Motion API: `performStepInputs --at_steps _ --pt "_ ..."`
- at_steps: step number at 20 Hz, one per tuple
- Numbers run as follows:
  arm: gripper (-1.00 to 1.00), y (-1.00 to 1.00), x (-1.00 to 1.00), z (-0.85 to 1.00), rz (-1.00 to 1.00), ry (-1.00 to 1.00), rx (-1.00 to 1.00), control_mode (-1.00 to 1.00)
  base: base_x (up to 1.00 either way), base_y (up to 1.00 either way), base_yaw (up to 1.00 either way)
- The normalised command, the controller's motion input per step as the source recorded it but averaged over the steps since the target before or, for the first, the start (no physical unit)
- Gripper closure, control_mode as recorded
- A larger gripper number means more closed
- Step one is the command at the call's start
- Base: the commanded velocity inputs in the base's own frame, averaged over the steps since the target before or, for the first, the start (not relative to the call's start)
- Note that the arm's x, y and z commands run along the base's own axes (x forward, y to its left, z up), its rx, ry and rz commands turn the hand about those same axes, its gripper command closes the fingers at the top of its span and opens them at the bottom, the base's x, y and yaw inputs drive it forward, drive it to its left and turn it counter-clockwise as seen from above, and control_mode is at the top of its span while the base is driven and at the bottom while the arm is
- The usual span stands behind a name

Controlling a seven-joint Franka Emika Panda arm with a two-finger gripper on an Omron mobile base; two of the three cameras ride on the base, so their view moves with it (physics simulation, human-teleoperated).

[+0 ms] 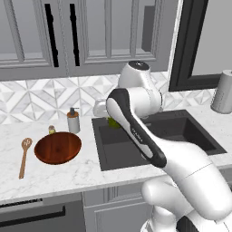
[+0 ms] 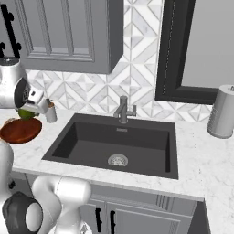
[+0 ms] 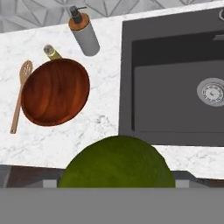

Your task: Pick the lime from the sink and place it in the bowl. Then pick the bowl and place it in the microwave. Then close the microwave door and press the start button.

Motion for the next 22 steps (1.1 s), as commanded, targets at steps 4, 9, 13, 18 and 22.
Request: performStepInputs --at_steps 4,9,13,18,22 --pt "1.00 0.72 0.10 -0.47 0.02 0.24 -0.01 -1.00 0.00 0.00 0.00" --pt "1.00 0.83 0.09 -0.39 0.00 0.18 -0.04 -1.00 0.00 0.00 0.00" --pt "1.00 0.79 0.27 -0.48 0.00 0.16 -0.05 -1.00 0.00 0.00 0.00" --pt "1.00 0.47 0.54 -0.43 0.00 0.06 -0.02 -1.00 0.00 0.00 0.00" --pt "1.00 0.28 0.38 -0.20 0.00 0.00 0.00 -1.00 0.00 0.00 0.00"
